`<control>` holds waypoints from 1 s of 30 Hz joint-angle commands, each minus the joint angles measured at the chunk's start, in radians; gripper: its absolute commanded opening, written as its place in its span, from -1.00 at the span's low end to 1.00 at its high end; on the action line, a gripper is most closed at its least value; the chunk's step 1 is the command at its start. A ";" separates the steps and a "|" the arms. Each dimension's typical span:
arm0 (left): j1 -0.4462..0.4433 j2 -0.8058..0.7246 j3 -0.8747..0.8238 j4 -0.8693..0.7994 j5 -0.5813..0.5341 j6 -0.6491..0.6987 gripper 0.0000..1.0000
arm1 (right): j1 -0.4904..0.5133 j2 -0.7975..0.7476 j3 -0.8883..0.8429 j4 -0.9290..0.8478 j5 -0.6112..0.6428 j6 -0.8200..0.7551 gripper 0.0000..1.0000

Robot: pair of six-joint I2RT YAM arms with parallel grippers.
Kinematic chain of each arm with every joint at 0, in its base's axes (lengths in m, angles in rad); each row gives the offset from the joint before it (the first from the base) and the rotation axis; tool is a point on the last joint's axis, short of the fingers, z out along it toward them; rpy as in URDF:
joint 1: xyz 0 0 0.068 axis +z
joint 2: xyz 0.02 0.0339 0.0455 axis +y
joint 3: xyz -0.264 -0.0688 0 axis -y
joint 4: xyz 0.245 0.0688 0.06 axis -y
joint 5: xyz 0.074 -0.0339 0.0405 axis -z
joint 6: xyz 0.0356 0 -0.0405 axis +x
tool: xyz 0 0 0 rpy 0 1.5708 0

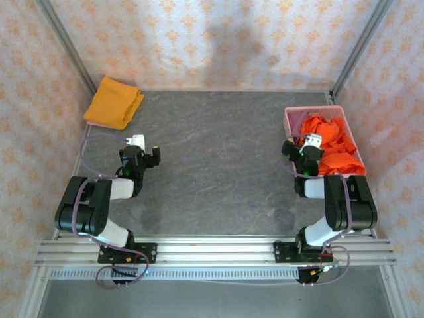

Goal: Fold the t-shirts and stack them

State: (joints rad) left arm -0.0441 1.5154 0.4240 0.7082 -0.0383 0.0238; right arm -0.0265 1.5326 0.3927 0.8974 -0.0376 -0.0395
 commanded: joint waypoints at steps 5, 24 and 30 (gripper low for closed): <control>-0.011 -0.141 0.037 -0.125 -0.005 0.024 1.00 | 0.017 -0.069 0.000 -0.085 -0.061 -0.014 0.99; -0.646 -0.312 0.282 -0.501 0.169 0.217 1.00 | -0.001 -0.434 0.458 -1.111 0.084 0.211 0.99; -0.783 -0.211 0.348 -0.443 0.242 0.147 1.00 | -0.046 -0.281 0.579 -1.268 0.124 0.212 0.99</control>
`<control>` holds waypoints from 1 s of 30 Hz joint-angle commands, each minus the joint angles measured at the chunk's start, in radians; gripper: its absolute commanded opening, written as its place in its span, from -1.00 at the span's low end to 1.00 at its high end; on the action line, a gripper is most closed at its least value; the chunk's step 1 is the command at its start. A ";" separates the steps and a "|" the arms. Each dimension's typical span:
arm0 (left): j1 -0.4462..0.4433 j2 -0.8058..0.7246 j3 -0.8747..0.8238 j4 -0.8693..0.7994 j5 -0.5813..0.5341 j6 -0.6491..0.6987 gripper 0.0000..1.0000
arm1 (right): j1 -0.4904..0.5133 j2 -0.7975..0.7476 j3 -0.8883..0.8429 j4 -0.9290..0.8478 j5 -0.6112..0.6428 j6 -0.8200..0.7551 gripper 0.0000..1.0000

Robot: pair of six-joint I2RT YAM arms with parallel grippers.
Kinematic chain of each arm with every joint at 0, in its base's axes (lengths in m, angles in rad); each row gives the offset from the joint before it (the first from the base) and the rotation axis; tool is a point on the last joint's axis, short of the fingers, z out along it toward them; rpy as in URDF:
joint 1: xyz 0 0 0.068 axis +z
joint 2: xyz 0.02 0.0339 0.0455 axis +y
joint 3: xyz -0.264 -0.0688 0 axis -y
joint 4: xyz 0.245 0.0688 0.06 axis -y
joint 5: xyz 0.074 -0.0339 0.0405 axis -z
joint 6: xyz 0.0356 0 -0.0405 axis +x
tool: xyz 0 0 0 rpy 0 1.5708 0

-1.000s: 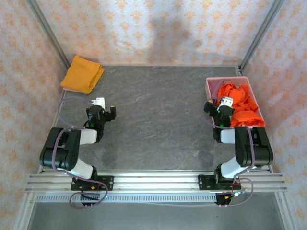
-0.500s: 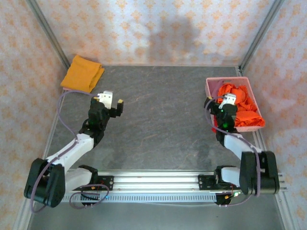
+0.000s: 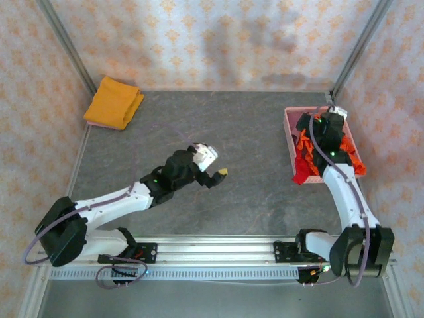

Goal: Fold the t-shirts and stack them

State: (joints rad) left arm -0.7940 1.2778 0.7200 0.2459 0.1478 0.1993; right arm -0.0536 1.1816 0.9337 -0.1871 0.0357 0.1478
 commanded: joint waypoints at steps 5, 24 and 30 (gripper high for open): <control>-0.073 0.101 0.093 0.067 0.104 -0.036 1.00 | -0.115 0.236 0.092 -0.184 0.008 0.091 0.97; -0.082 0.157 0.104 0.096 0.105 -0.044 1.00 | -0.168 0.036 0.134 -0.163 -0.178 0.114 -1.00; -0.083 0.201 0.104 0.180 0.108 -0.090 1.00 | -0.116 -0.146 0.177 -0.155 -0.293 0.051 -1.00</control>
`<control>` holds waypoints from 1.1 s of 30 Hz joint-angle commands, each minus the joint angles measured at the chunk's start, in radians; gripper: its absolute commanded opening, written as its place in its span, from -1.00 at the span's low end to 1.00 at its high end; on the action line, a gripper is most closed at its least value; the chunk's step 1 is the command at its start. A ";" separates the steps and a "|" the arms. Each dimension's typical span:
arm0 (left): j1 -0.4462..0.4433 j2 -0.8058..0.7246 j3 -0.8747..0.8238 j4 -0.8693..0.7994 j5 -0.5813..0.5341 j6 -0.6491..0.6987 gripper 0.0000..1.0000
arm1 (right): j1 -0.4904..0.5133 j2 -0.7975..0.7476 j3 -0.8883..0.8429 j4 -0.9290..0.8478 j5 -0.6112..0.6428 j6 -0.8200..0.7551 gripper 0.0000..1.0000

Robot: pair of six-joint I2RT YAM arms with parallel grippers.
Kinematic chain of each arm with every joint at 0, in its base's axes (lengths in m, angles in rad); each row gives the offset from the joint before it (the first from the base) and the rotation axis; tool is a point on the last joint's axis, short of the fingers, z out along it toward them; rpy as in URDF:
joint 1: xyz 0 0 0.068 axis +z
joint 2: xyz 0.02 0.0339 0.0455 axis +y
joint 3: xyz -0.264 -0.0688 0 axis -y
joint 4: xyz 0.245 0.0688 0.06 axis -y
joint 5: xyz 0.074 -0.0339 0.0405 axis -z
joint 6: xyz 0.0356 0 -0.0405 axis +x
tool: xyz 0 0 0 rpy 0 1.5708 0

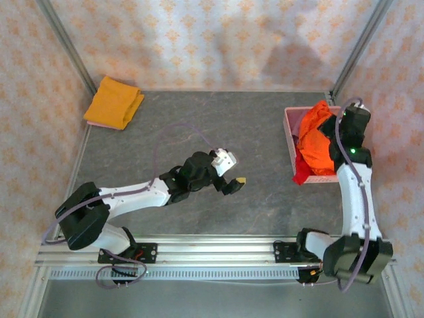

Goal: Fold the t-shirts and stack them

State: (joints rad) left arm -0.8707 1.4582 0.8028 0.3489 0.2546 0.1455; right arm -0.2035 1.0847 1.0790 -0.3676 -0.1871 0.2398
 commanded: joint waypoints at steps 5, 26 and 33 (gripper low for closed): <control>-0.004 0.040 0.023 0.128 0.008 -0.084 1.00 | 0.088 -0.115 0.153 0.009 -0.081 -0.068 -1.00; 0.118 -0.246 -0.214 0.090 -0.143 -0.112 1.00 | 0.569 0.315 0.736 -0.072 -0.265 -0.140 -1.00; 0.136 -0.436 -0.326 -0.036 -0.255 -0.105 1.00 | 0.602 0.482 0.694 0.005 -0.198 -0.057 -0.59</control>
State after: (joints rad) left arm -0.7456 1.0729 0.5129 0.3828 0.0849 0.0490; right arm 0.4026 1.5463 1.7855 -0.4259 -0.4461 0.1562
